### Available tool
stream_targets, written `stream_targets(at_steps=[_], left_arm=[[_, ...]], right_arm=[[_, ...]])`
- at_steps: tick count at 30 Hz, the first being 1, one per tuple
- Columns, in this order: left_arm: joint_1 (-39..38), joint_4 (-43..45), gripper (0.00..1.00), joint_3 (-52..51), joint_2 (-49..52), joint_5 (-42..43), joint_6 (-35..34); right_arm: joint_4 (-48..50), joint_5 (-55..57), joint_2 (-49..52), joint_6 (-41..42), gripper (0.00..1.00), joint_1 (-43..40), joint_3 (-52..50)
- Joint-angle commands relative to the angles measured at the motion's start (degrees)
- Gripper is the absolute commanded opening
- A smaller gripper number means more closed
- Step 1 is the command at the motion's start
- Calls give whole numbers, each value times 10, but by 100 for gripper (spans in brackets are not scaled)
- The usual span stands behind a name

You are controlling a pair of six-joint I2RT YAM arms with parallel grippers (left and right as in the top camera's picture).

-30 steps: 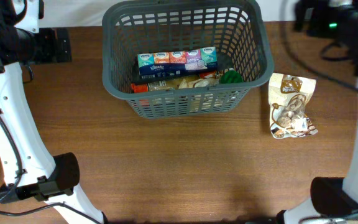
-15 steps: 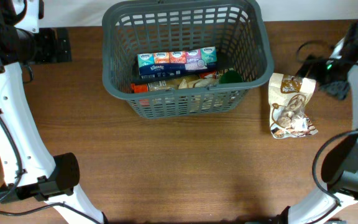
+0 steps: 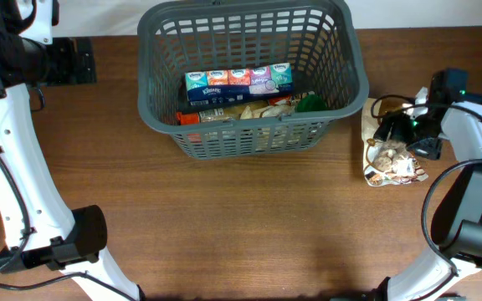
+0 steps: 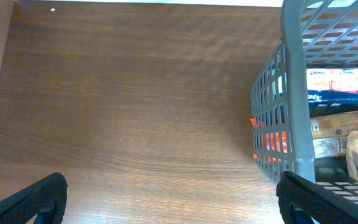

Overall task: Pack container
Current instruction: 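Lower the right gripper onto the Pantree snack bag and grasp it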

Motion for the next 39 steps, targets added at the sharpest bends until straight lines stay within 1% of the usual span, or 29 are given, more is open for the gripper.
stream_targets(at_steps=[1, 7, 14, 16, 18, 19, 22, 23, 25, 27, 31, 39], left_arm=[[2, 0, 99, -2, 3, 7, -5], [2, 0, 99, -2, 3, 7, -5], [2, 0, 99, -2, 3, 7, -5], [2, 0, 99, -2, 3, 7, -5], [2, 0, 99, -2, 3, 6, -5], [2, 0, 99, -2, 3, 7, -5], [2, 0, 99, -2, 3, 6, -5], [2, 0, 99, -2, 3, 7, -5], [2, 0, 99, -2, 3, 7, -5], [2, 0, 99, -2, 3, 7, -5], [2, 0, 99, -2, 3, 7, -5], [2, 0, 99, -2, 3, 7, -5]], right_arm=[[32, 5, -11, -12, 99, 0, -25], [57, 12, 1, -10, 99, 0, -45], [51, 7, 46, -8, 98, 0, -48], [50, -2, 52, -7, 81, 0, -48], [50, -3, 52, -7, 58, 0, -48], [50, -4, 52, -7, 51, 0, -48], [47, -8, 52, -5, 44, 0, -47], [34, -12, 51, -5, 29, 0, -37], [17, -15, 50, -5, 15, -1, -19], [-3, -20, 43, -4, 10, -1, 6], [-46, -19, 23, 21, 7, -1, 80], [-122, -16, -38, 34, 6, 0, 280]])
